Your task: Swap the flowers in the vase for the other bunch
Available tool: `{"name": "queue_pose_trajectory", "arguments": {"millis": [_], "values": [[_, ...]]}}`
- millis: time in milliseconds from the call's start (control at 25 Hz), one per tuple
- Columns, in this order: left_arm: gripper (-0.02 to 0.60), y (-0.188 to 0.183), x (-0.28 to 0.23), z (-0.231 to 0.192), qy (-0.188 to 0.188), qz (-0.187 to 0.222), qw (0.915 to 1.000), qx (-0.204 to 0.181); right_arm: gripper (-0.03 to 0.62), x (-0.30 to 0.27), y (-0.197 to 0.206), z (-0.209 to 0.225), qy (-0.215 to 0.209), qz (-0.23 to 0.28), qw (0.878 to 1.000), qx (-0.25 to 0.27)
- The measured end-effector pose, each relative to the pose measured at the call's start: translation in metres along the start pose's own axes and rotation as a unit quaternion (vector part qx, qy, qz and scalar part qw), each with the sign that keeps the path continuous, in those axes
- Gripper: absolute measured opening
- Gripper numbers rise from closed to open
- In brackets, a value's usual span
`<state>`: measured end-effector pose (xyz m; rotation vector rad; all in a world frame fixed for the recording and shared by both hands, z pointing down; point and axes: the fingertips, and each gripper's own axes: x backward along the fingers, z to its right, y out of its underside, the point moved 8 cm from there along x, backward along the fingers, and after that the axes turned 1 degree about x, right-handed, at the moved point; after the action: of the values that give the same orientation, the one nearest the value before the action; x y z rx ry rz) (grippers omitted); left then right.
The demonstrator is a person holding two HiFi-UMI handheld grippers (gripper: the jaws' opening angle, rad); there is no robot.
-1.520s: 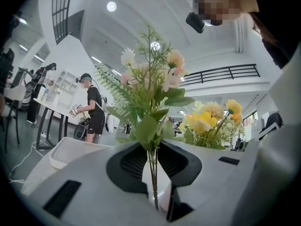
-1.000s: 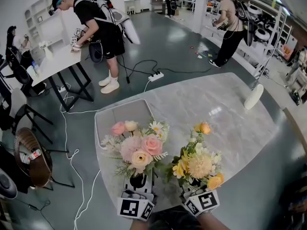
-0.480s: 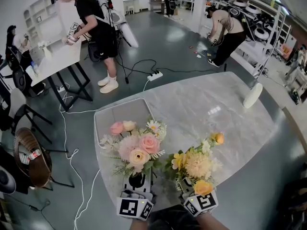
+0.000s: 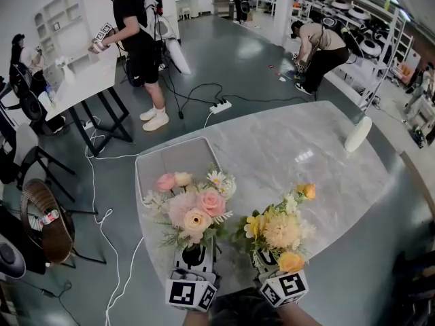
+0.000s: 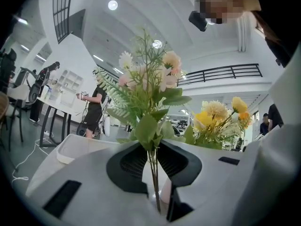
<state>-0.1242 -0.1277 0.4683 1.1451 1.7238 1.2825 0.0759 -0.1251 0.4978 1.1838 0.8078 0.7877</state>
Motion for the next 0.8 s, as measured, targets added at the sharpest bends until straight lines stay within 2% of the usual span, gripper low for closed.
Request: {"name": "queue_pose_trajectory", "arguments": {"millis": [800], "values": [[0.075,0.01,0.056,-0.006,-0.01,-0.011,0.9999,-0.003,0.158,0.036,0.029,-0.032,0.0,-0.03,1.0,-0.006]]}}
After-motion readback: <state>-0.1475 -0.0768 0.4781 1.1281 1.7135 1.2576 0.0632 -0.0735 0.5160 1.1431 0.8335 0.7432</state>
